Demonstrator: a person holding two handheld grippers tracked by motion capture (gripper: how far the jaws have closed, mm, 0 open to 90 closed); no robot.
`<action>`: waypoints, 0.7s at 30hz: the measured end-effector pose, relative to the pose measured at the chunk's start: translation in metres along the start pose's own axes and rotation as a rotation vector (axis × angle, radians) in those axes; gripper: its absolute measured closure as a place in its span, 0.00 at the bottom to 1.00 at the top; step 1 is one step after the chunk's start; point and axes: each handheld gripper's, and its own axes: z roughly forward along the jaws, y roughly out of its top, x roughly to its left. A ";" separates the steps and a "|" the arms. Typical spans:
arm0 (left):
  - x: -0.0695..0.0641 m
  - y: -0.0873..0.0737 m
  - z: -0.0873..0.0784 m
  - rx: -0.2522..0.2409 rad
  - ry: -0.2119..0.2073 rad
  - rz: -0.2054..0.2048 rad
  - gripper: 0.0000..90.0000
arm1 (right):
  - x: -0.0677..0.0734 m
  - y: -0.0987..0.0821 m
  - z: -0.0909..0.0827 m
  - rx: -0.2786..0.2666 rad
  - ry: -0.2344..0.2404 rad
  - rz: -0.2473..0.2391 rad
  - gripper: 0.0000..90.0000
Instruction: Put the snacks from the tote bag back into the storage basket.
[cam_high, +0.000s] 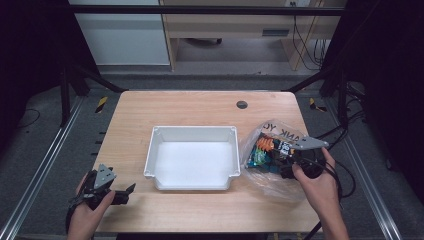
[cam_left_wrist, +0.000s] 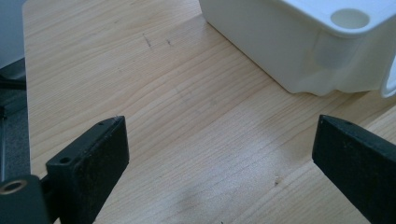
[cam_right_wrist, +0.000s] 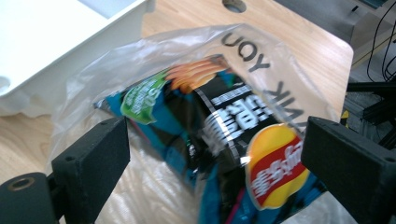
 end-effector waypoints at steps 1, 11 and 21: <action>0.001 0.000 0.000 0.005 -0.002 0.002 0.04 | -0.003 0.001 0.000 -0.002 0.002 0.007 0.09; -0.003 0.001 0.005 0.000 -0.022 0.023 0.04 | -0.022 0.006 0.000 -0.012 0.047 0.008 0.08; -0.009 0.006 0.010 -0.024 -0.048 0.042 0.04 | -0.033 0.018 0.000 -0.006 0.098 -0.049 0.07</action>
